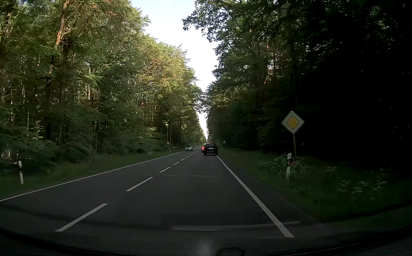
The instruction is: Follow the waypoints while adhering to traffic rules and regulations
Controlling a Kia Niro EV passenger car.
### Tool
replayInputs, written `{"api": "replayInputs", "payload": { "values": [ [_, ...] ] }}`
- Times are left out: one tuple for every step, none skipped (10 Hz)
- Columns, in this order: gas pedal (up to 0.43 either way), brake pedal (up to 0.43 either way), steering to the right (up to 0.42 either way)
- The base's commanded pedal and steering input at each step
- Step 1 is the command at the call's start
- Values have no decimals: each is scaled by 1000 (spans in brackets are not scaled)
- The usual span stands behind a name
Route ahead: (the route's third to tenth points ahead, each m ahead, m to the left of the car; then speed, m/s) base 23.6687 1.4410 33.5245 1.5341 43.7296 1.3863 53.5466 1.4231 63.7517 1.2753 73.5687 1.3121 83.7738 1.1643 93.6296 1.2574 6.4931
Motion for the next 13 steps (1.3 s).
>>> {"api": "replayInputs", "payload": {
  "values": [
    [0, 0, 0],
    [0, 0, 0],
    [0, 0, 0],
    [0, 0, 0],
    [0, 0, 0],
    [0, 0, 0],
    [0, 0, 0],
    [0, 0, 0],
    [0, 0, 0],
    [0, 0, 0],
    [0, 0, 0],
    [0, 0, 0],
    [0, 0, 0]
  ]
}}
